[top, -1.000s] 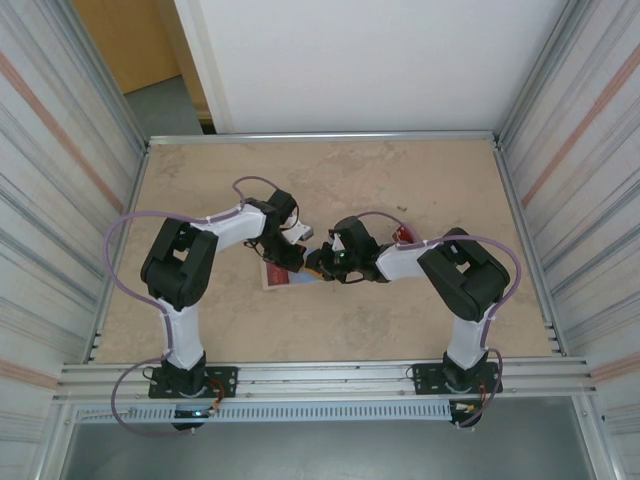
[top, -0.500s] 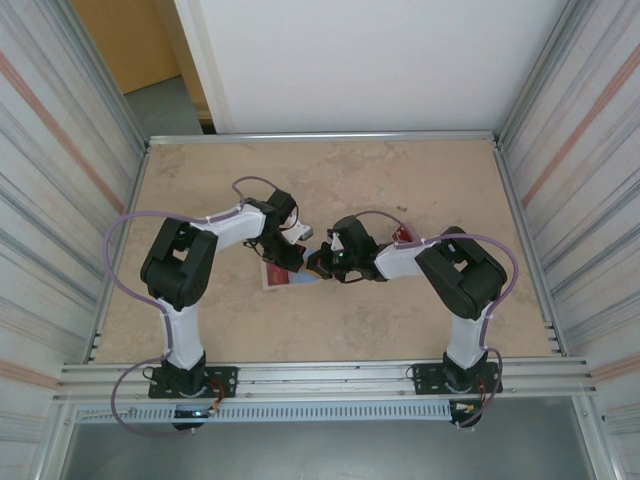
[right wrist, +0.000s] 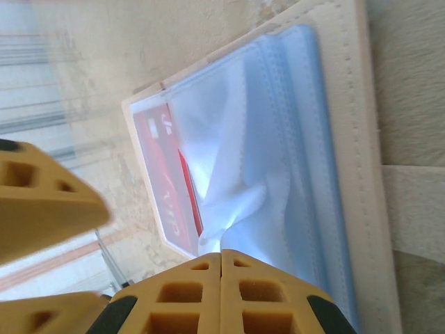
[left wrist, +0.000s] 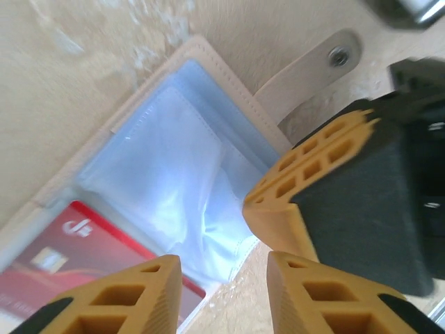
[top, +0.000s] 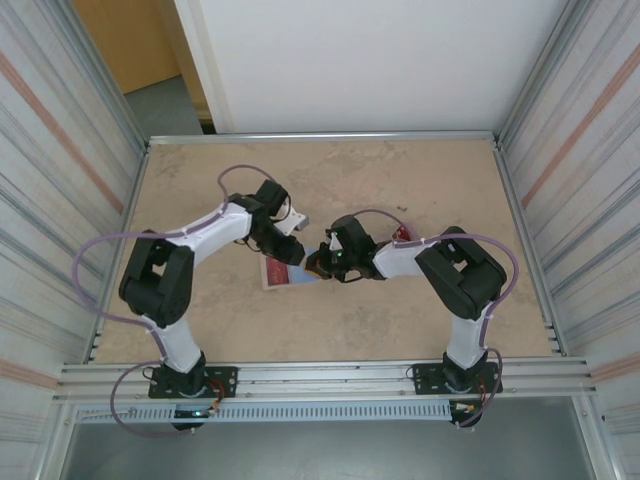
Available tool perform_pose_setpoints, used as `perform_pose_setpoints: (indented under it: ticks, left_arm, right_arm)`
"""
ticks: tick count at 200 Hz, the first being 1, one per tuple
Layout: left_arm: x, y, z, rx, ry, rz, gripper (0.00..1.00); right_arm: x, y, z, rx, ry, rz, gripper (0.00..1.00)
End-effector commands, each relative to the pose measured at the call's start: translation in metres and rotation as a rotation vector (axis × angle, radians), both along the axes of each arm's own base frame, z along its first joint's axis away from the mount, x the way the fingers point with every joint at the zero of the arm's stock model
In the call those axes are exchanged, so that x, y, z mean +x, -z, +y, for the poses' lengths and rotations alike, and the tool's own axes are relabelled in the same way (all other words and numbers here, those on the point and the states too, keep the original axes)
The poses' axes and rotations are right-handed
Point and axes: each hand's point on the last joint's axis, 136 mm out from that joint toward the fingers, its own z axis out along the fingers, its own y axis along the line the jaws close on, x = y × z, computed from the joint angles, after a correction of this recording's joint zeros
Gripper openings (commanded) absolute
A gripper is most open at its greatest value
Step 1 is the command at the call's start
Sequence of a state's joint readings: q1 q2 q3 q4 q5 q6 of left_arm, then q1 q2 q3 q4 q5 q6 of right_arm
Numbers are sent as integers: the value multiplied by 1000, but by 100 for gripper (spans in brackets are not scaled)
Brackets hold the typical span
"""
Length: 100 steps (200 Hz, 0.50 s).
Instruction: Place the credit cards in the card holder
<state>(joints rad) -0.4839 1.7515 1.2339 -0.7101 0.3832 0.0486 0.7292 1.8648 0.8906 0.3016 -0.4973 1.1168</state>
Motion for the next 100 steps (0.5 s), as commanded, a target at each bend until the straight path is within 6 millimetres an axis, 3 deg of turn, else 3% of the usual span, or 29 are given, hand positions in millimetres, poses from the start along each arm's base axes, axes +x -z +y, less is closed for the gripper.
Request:
perform_pose_setpoints:
  ticks: [1,63,100]
  left_arm:
    - [4,-15,24,-11,-43,-25,42]
    - [44,-44,89,-83,-304,-100,54]
    - [46,-43,104,-95,-324,-125,57]
  right_arm:
    - [-2,-7,9,-25,-42,-35,0]
    - [-13,-15,34,-125,-165,-86,0]
    - [-18,-11,48,-199,-248,-100,0]
